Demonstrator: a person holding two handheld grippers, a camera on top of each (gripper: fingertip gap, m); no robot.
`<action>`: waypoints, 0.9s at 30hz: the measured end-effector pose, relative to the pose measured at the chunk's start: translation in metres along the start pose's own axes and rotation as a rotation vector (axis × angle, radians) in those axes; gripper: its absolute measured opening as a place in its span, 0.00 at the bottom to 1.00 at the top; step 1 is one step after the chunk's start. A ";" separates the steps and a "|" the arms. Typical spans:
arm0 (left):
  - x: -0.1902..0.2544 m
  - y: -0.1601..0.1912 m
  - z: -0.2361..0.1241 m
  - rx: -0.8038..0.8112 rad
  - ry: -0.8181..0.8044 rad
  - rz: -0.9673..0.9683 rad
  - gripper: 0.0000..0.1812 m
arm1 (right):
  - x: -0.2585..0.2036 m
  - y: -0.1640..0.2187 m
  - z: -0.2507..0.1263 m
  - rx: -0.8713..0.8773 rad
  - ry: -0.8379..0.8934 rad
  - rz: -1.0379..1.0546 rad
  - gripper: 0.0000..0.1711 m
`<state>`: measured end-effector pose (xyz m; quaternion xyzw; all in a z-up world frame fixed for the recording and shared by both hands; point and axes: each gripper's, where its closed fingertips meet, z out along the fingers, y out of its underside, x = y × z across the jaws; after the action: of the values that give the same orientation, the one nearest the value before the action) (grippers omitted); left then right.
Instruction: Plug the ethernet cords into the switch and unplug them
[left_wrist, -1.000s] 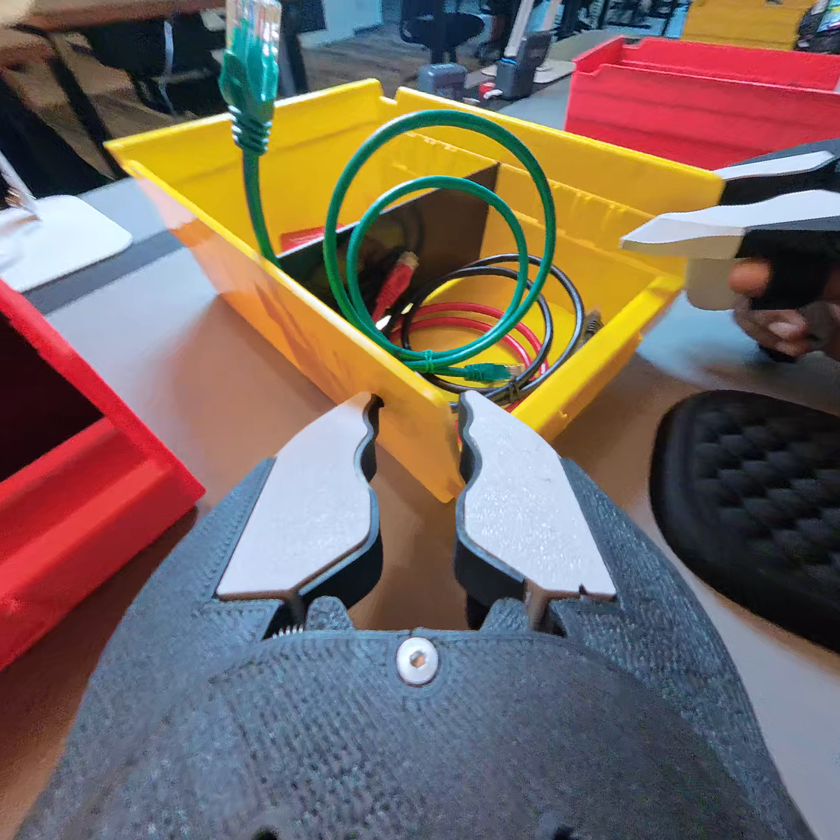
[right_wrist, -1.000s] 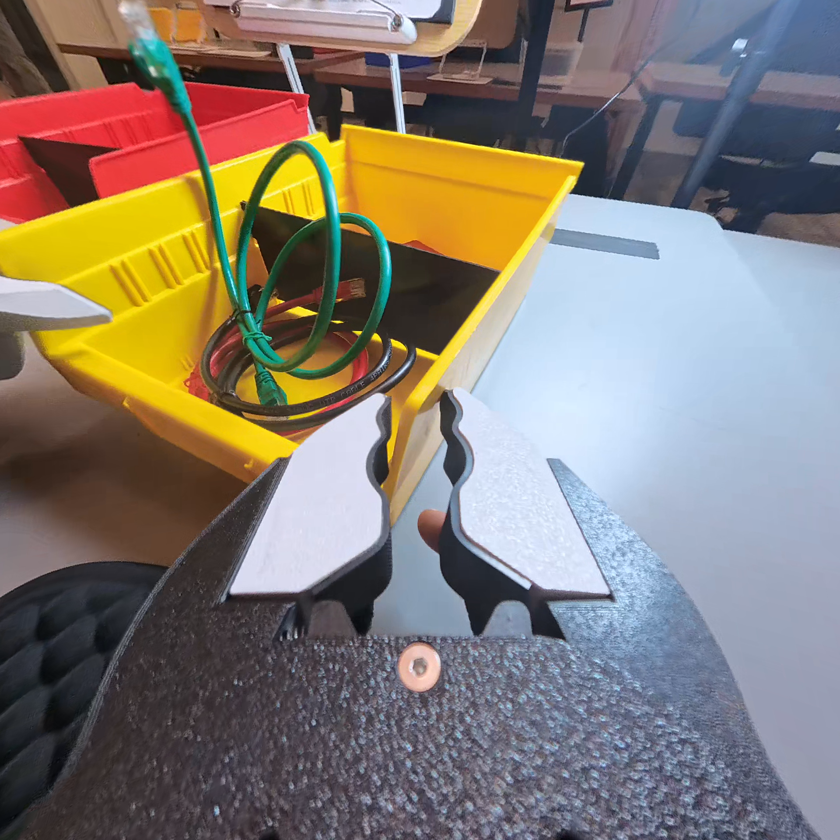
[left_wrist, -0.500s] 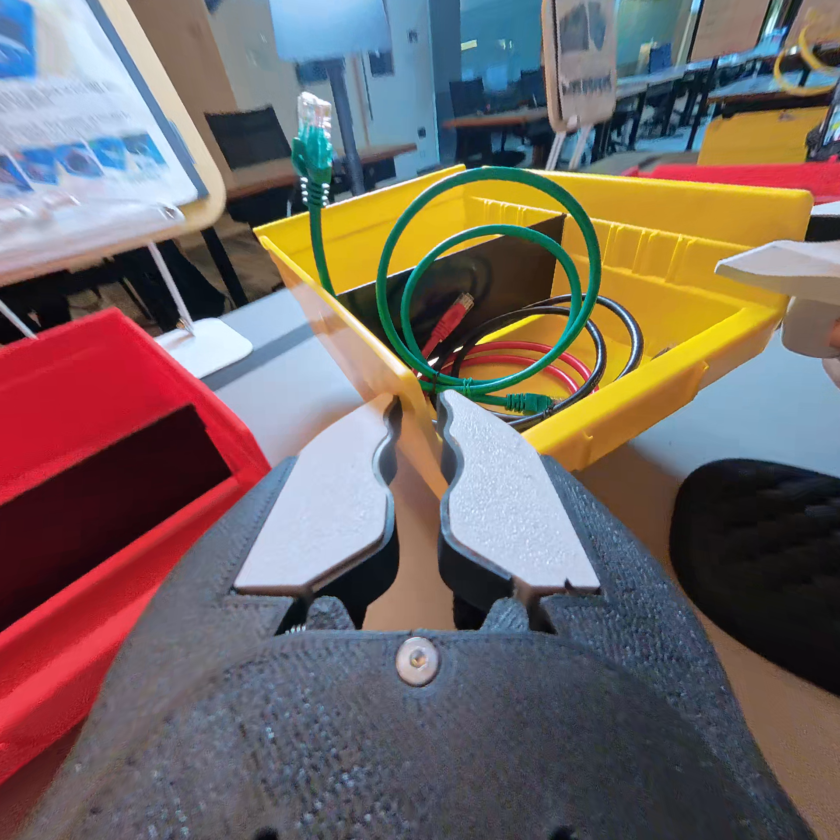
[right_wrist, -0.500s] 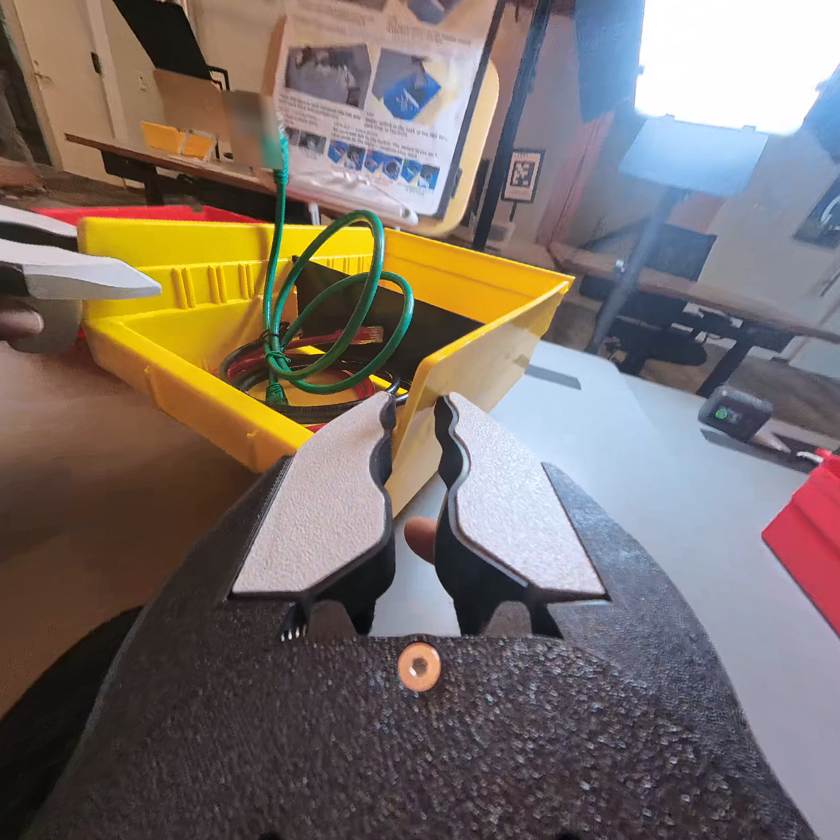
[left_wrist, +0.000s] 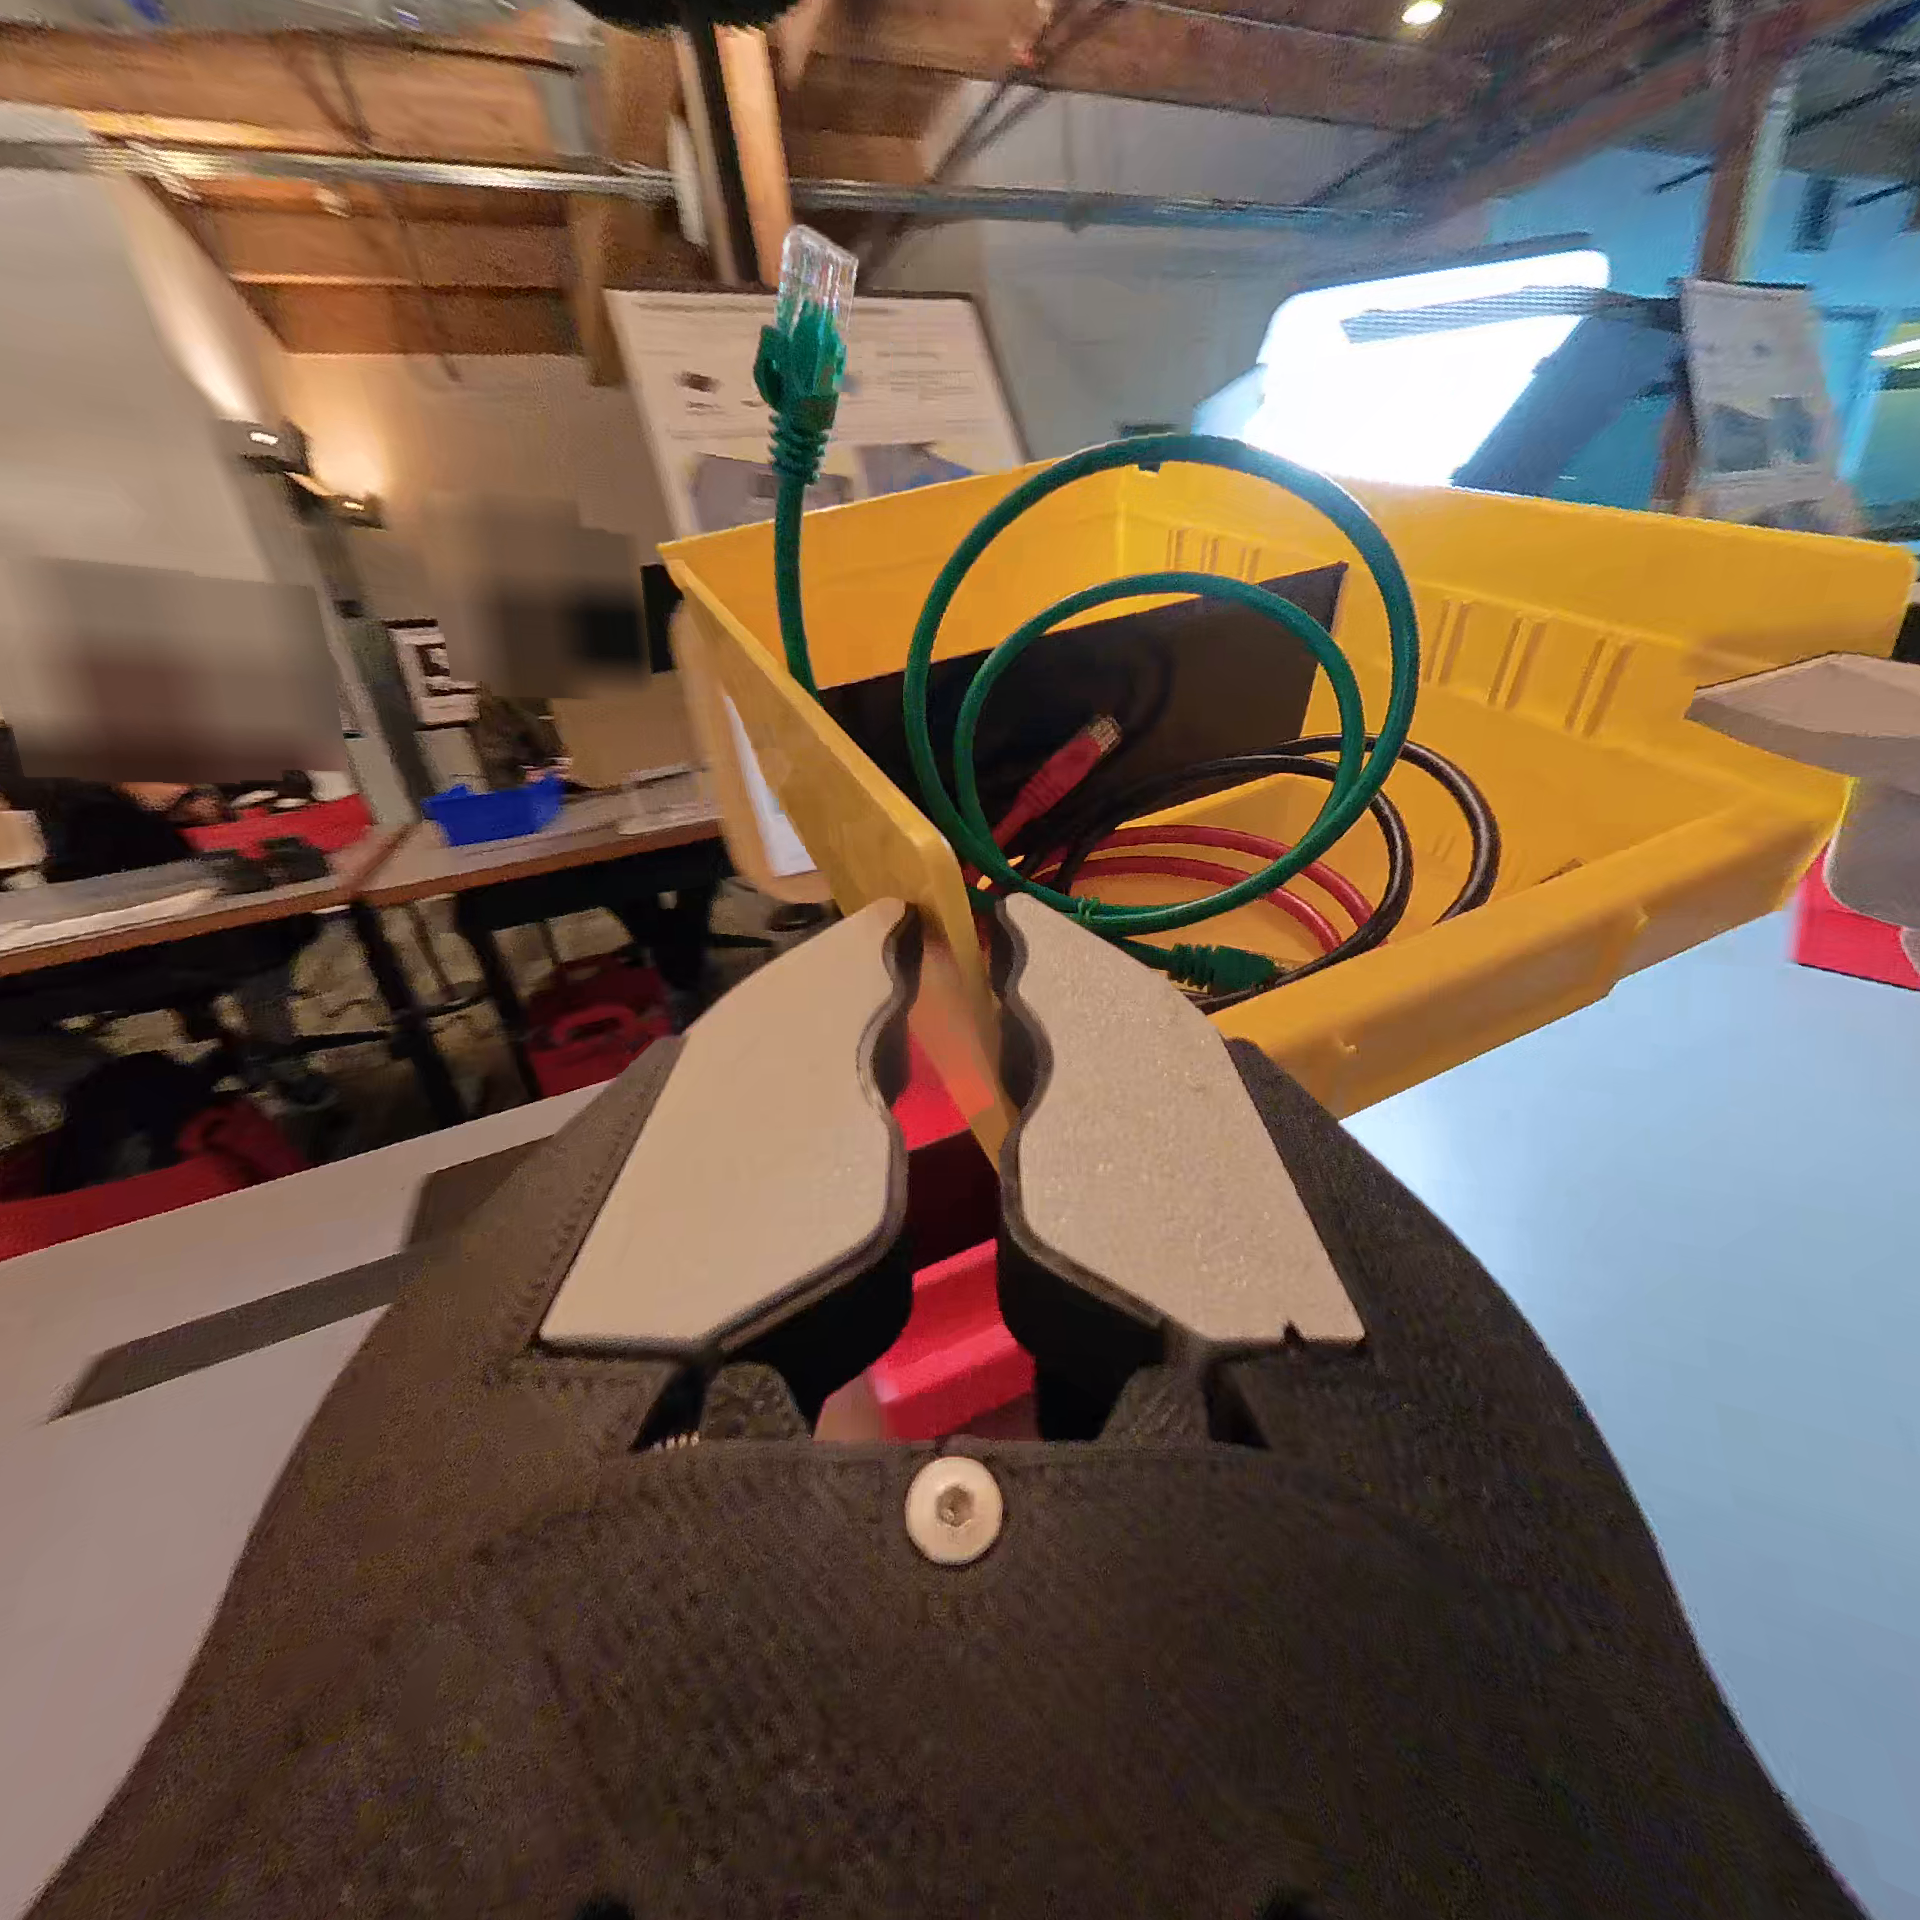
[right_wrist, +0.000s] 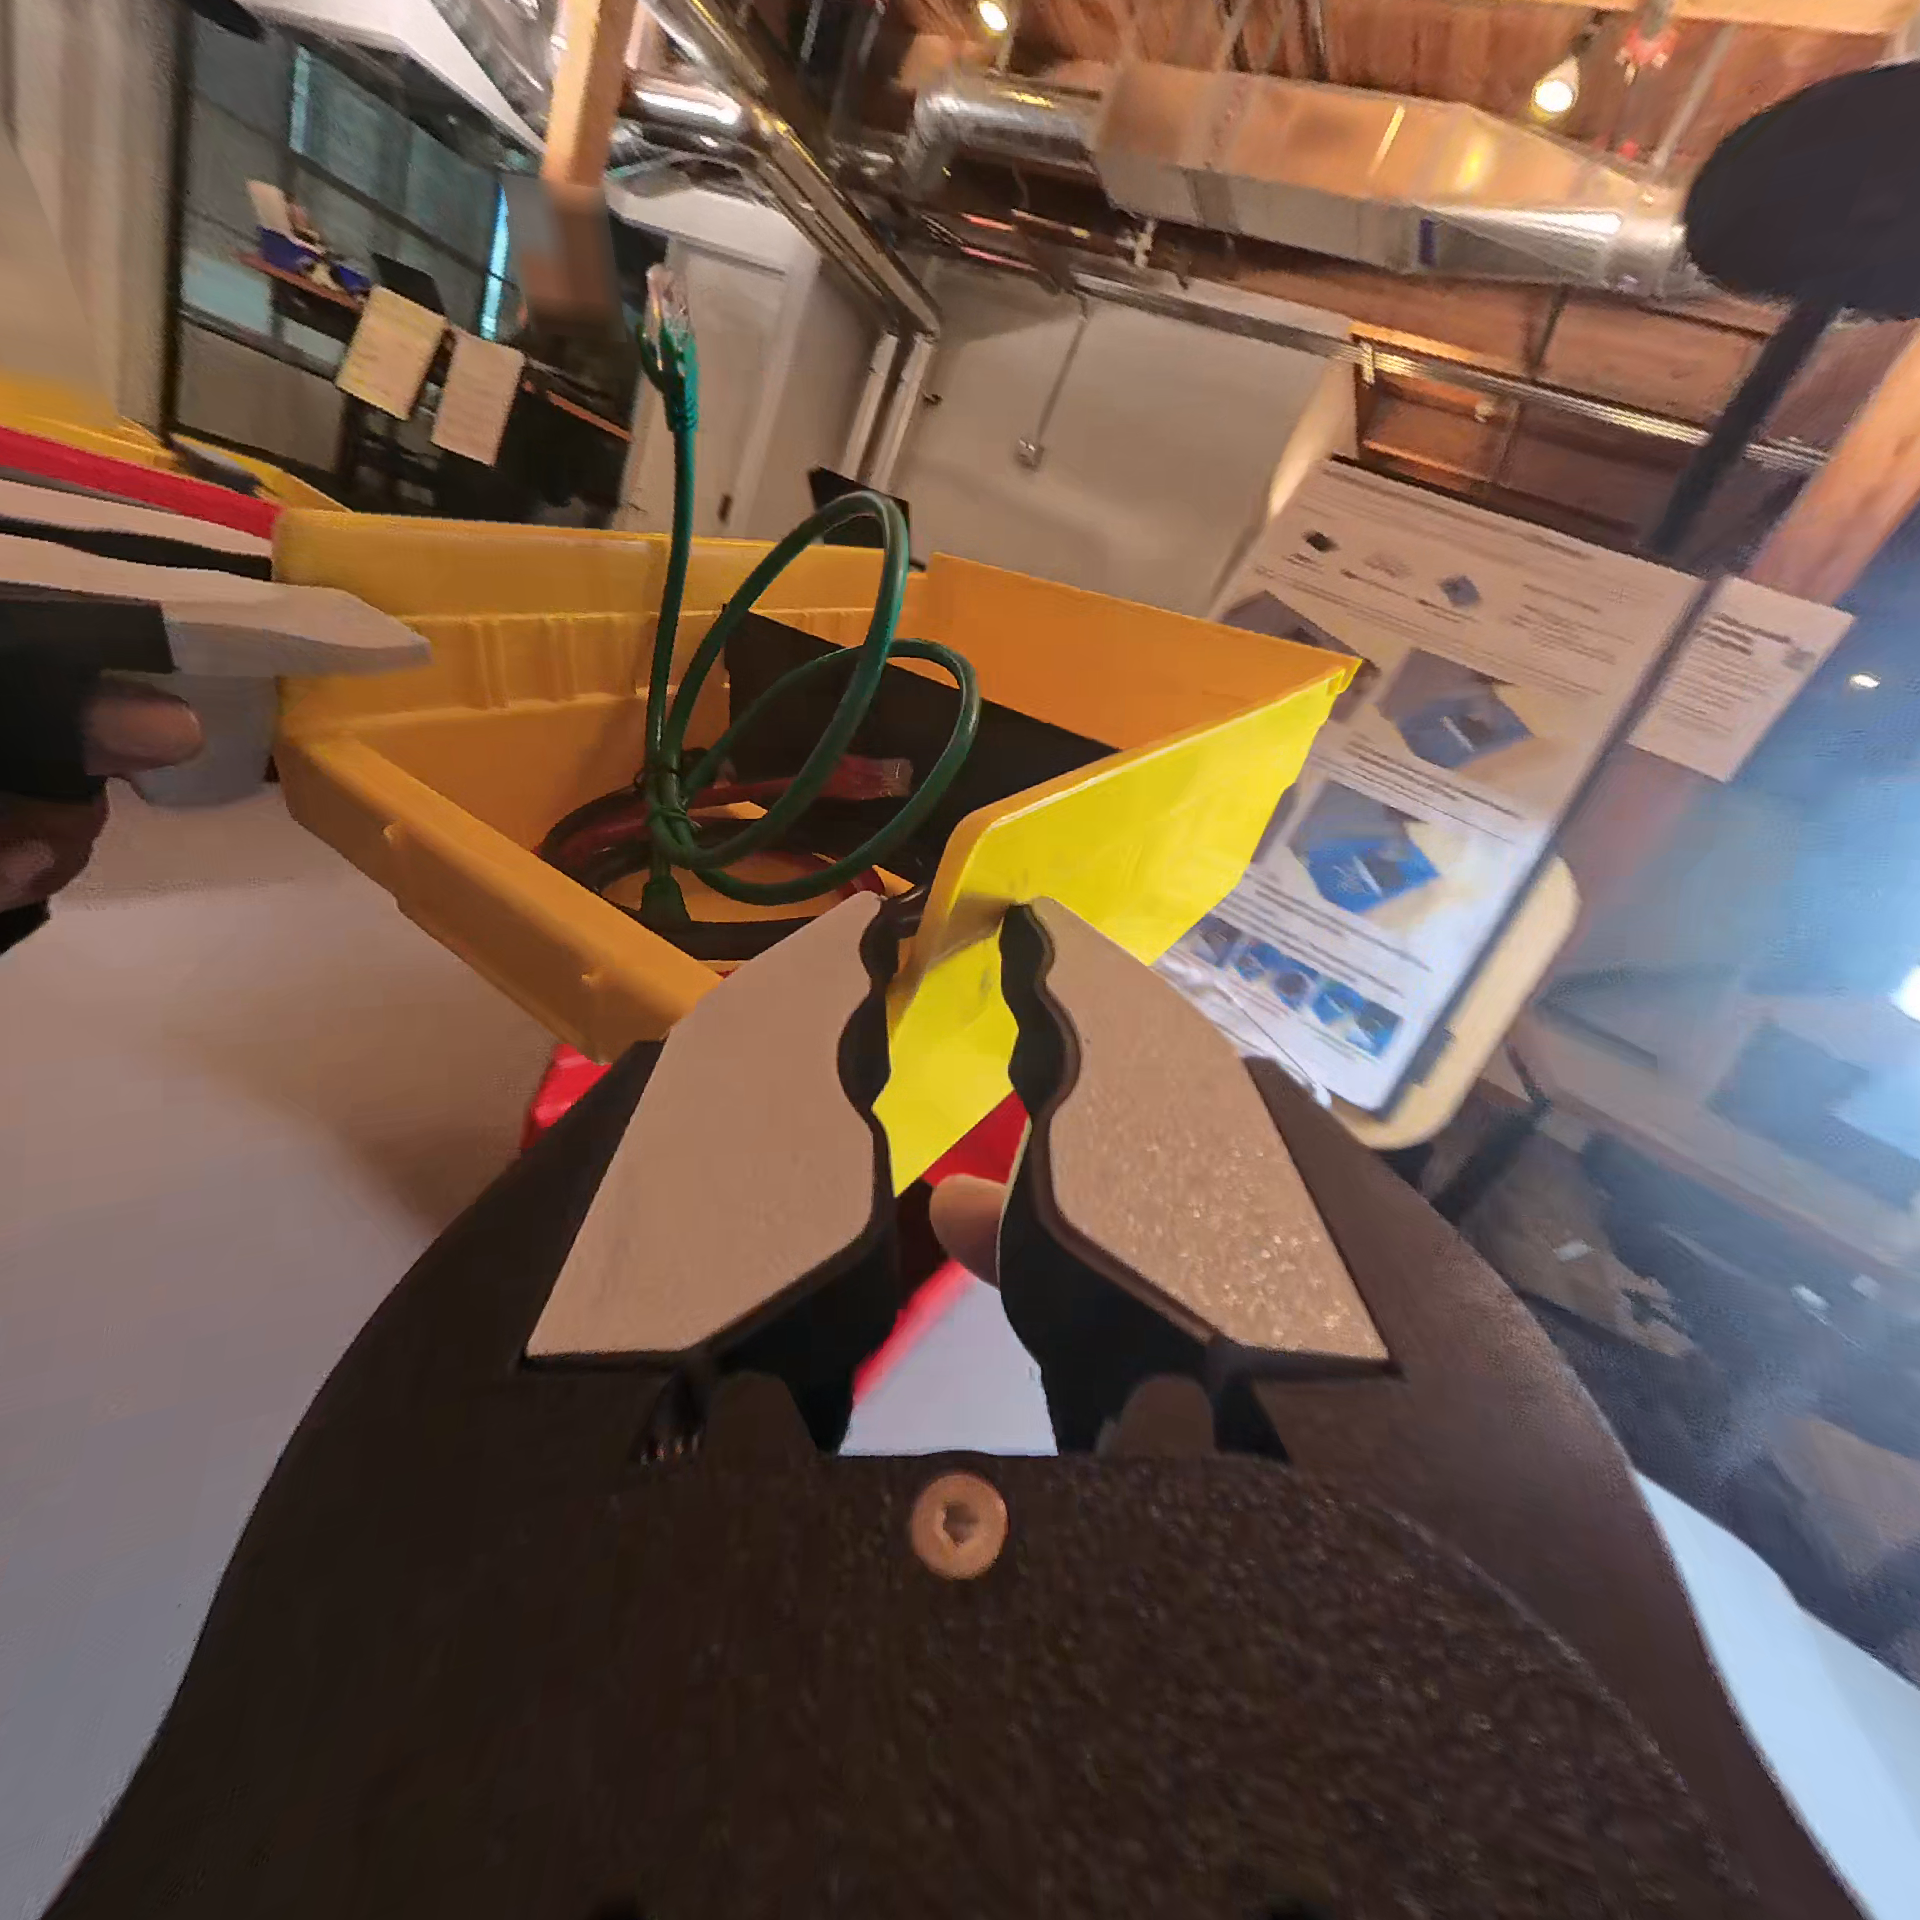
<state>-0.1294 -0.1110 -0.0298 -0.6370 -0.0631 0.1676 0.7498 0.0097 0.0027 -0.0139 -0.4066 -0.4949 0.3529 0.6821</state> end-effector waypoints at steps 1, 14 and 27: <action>-0.019 0.001 -0.009 0.007 -0.043 0.007 0.06 | -0.014 -0.004 0.015 0.014 -0.024 0.005 0.11; -0.186 0.077 -0.103 -0.049 -0.425 -0.107 0.03 | -0.182 0.035 0.133 0.047 -0.287 0.161 0.13; -0.210 0.154 -0.113 -0.176 -0.429 -0.257 0.04 | -0.231 0.119 0.153 -0.083 -0.359 0.232 0.13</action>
<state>-0.3178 -0.2657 -0.1753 -0.6365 -0.3154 0.1963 0.6759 -0.2073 -0.1202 -0.1838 -0.4191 -0.5723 0.4752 0.5206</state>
